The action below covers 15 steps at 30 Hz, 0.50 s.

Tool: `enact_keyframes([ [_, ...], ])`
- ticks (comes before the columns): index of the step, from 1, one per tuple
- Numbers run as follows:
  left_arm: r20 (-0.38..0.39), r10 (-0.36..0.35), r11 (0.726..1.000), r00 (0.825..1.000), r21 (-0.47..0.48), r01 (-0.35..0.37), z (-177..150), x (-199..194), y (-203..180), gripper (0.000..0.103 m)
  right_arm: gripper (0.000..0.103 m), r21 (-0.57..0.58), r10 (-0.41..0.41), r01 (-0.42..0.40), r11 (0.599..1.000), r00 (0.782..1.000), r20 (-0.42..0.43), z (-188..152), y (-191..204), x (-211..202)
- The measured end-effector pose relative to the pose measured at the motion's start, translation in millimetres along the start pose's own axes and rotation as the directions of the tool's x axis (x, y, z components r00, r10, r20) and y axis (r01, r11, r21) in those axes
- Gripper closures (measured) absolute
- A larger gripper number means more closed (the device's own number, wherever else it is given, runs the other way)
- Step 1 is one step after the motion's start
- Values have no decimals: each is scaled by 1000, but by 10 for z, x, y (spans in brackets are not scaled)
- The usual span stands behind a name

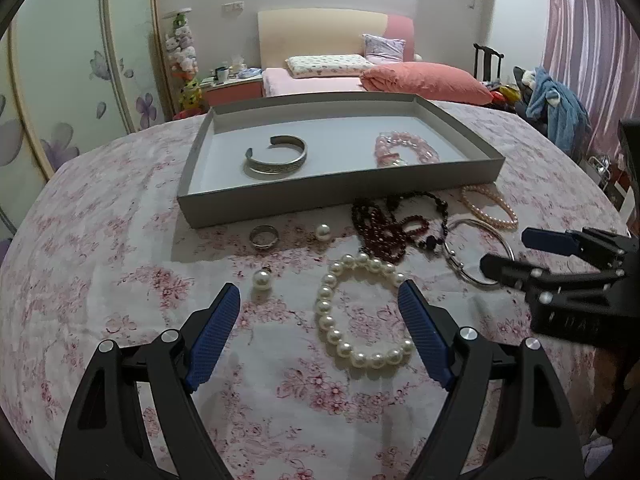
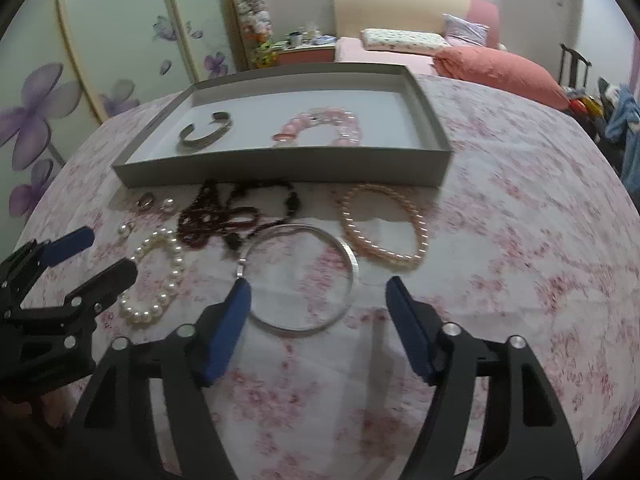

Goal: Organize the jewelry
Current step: 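Lower the right gripper onto the silver hoop bangle rim and close it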

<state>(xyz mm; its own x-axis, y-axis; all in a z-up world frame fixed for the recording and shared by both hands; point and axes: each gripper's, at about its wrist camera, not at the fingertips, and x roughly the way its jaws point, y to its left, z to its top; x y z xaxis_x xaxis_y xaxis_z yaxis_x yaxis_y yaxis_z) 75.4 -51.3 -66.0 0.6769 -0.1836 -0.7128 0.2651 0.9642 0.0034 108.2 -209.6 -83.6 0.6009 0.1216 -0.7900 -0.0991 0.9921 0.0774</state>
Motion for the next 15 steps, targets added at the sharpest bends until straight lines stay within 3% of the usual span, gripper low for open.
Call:
enact_keyframes([
  [6,16,31,998,999,-48,-30,24,-45,182,22,24,-68,-48,46,997,998,-33,107,192,192],
  [9,17,46,997,999,-67,-45,23,-57,259,22,33,-72,-41,39,997,999,-24,109,189,184],
  [15,10,6,999,1000,-41,-6,16,-57,176,22,34,-60,-50,48,997,998,-24,-39,48,64],
])
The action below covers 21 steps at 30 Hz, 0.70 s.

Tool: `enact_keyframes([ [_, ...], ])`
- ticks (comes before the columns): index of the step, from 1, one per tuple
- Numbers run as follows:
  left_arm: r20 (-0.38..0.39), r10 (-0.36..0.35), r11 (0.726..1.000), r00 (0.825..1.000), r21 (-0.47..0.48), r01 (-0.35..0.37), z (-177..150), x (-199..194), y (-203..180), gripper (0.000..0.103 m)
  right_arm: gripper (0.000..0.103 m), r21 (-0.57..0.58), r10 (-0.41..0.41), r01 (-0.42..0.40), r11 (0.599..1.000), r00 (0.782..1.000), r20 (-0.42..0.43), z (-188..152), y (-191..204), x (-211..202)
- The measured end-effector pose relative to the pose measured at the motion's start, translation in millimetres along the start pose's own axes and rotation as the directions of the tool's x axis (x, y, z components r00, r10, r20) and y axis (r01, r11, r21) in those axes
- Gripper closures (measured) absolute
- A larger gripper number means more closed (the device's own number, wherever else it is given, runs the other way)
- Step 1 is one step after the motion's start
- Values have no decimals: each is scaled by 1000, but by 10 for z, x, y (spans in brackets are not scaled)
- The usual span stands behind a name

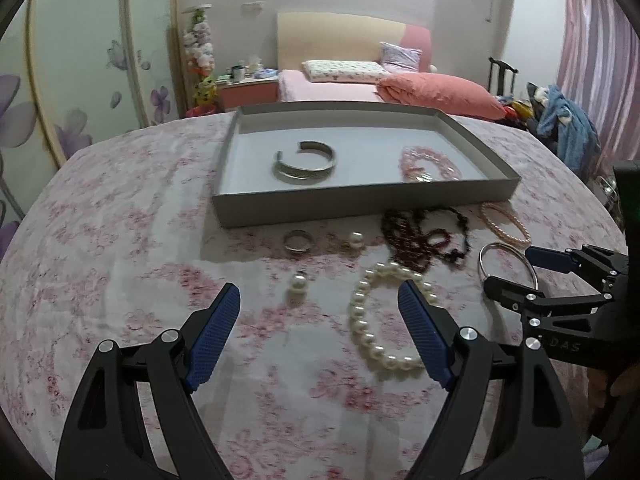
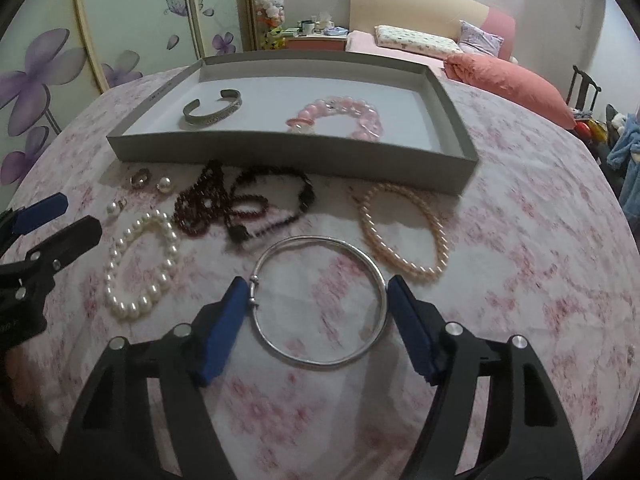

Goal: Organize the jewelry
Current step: 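Lower the right gripper onto the silver hoop bangle rim and close it, then grasp the white pearl bracelet with the left gripper while the right gripper holds the hoop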

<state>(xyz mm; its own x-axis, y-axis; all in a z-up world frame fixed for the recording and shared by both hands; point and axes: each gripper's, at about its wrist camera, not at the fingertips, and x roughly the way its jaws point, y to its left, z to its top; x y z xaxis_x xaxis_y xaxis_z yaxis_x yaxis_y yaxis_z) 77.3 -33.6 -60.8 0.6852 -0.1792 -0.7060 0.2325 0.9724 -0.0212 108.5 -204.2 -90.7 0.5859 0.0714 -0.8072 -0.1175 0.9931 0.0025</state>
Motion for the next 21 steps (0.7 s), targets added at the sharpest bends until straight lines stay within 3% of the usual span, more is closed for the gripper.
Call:
enact_keyframes([
  [4,-26,-28,999,999,34,29,-9,64,-150,22,34,15,-7,7,1000,1000,1,-79,-70,-52],
  [9,-57,-13,999,998,49,15,-1,161,-245,23,34,15,-8,8,1000,1000,11,-95,-79,-57],
  [13,-81,-5,1000,997,30,7,-6,209,-191,37,34,14,-6,6,1000,1000,14,-100,-72,-57],
  [18,-108,2,998,994,58,4,-41,251,-221,63,33,-3,5,-5,1000,1000,6,-104,-13,-69],
  [21,-108,12,998,994,68,-5,-57,236,-203,63,33,-4,5,-5,1000,1000,-8,-98,-9,-77],
])
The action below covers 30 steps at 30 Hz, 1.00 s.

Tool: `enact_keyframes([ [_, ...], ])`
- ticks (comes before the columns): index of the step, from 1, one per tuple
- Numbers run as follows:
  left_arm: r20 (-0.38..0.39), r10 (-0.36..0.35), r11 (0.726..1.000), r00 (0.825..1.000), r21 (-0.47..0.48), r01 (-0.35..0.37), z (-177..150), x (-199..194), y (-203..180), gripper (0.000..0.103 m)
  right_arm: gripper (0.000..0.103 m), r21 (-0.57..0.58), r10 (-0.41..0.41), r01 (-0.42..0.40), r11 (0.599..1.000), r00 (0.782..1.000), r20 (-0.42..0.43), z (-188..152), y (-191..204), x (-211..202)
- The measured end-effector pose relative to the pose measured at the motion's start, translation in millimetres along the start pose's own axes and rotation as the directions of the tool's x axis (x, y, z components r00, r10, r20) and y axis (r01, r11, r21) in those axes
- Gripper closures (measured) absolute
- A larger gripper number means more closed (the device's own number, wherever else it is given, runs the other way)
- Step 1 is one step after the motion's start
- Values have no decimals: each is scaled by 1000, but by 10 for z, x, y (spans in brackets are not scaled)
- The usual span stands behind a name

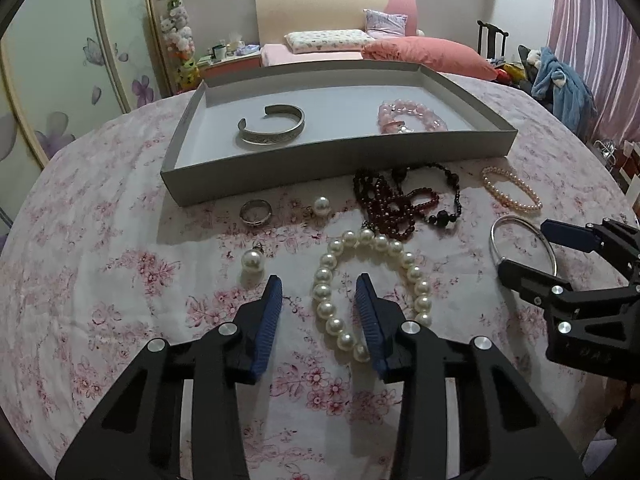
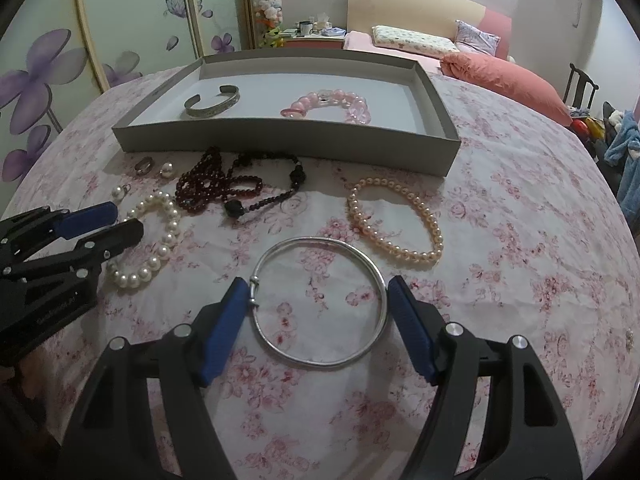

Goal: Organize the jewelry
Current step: 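Grasp the white pearl bracelet with the left gripper while the right gripper holds the hoop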

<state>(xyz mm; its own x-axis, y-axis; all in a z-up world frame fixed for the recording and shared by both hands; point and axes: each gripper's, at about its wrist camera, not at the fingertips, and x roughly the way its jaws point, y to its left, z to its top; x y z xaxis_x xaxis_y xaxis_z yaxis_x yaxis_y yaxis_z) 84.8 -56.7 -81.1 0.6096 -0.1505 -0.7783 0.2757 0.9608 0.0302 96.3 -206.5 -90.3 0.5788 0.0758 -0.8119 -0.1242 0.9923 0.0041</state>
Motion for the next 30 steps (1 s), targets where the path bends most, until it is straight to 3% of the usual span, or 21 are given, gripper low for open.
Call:
enact_keyframes([
  [10,-3,3,1000,1000,3,-3,-9,-21,19,63,28,-1,-1,1,1000,1000,-9,-8,23,19],
  [13,-7,-6,1000,1000,7,6,-6,-16,7,55,27,-1,-2,2,1000,1000,-10,-9,27,24],
  [17,-8,-7,1000,1000,5,7,-8,-9,5,55,27,-2,-1,1,1000,1000,-10,-8,25,21],
  [19,-7,-5,1000,1000,3,5,-11,-9,3,59,28,-3,-1,1,1000,1000,-9,-8,28,21],
  [21,-4,-3,1000,1000,2,3,-7,-16,6,77,33,-7,3,-3,1000,1000,-9,-18,25,9],
  [24,-5,-6,1000,1000,-8,6,-1,-12,44,92,34,-11,6,-6,1000,1000,-13,-23,18,2],
  [30,-4,-14,999,1000,-30,14,-15,-35,139,93,34,-4,5,-5,1000,1000,-7,-27,23,0],
])
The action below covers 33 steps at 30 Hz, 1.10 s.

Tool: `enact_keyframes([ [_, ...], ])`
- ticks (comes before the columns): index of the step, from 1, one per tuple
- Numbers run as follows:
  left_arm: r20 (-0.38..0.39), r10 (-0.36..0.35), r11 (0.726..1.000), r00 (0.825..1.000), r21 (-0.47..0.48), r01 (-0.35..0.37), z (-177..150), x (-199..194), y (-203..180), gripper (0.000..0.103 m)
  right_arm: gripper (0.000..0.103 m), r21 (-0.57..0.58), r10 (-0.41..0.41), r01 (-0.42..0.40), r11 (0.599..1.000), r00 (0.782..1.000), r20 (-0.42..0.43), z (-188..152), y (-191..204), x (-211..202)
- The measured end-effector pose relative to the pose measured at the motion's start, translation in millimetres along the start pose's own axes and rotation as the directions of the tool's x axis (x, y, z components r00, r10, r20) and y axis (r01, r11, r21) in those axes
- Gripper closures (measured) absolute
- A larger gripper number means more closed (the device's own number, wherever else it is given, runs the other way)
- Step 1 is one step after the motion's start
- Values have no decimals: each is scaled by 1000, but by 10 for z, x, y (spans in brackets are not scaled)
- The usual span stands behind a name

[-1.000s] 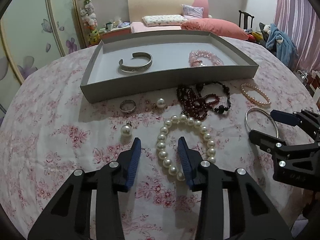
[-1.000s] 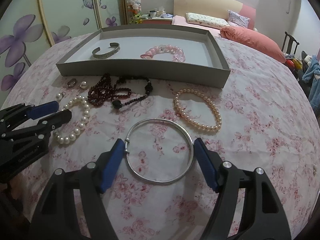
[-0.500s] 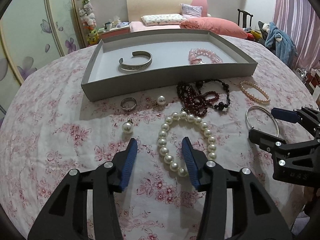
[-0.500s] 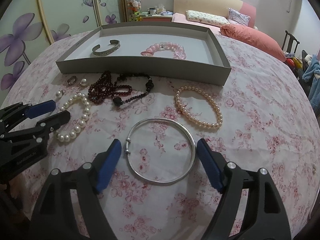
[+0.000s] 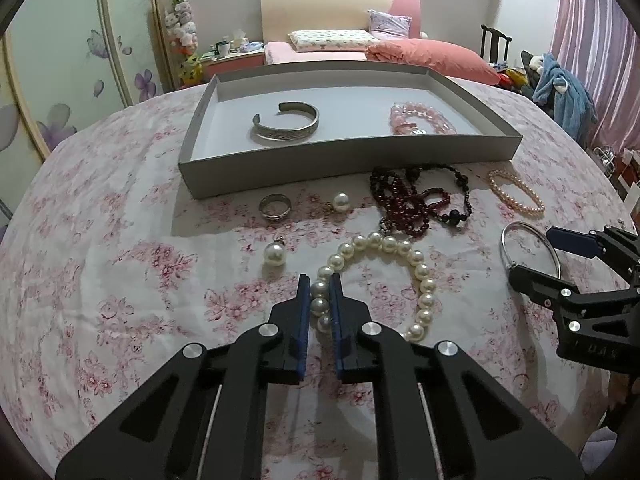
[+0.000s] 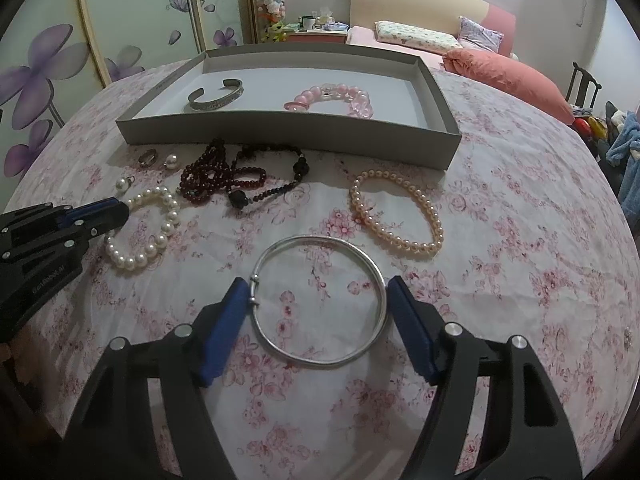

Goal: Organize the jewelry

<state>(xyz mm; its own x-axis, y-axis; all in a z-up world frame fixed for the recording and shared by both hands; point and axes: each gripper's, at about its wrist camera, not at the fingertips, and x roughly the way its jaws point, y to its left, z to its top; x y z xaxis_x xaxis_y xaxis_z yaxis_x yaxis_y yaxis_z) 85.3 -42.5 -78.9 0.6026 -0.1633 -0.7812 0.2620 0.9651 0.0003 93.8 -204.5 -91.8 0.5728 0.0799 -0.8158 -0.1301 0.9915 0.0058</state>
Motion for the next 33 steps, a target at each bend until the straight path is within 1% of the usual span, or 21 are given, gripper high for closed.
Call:
enact_keyframes([
  [5,9,4,1000,1000,-19,-4,-12,-43,81,93,34,10,13,-13,1000,1000,6,-12,-1,-19],
  [11,43,1,998,999,-63,2,4,-146,213,93,34,28,33,-34,999,999,22,-15,11,-47],
  [18,112,-25,993,993,-110,37,48,-320,299,93,34,48,65,-68,997,996,60,6,36,-120],
  [20,124,-32,992,992,-115,47,54,-349,305,92,34,38,57,-59,998,997,49,2,60,-109],
  [22,114,-35,992,993,-113,48,47,-338,305,92,34,26,39,-40,999,999,35,-1,88,-81],
  [24,87,-25,994,996,-108,35,26,-286,305,93,34,12,29,-29,999,999,20,-6,114,-48],
  [29,-5,-8,995,1000,-104,7,-75,-94,342,92,34,-14,9,-9,1000,1000,10,-25,141,-34],
  [31,-8,-1,995,1000,-97,0,-97,-96,347,92,34,-18,8,-8,1000,1000,6,-23,139,-28],
  [33,-12,1,996,1000,-92,-2,-94,-108,346,88,33,-21,7,-7,1000,1000,2,-18,139,-26],
])
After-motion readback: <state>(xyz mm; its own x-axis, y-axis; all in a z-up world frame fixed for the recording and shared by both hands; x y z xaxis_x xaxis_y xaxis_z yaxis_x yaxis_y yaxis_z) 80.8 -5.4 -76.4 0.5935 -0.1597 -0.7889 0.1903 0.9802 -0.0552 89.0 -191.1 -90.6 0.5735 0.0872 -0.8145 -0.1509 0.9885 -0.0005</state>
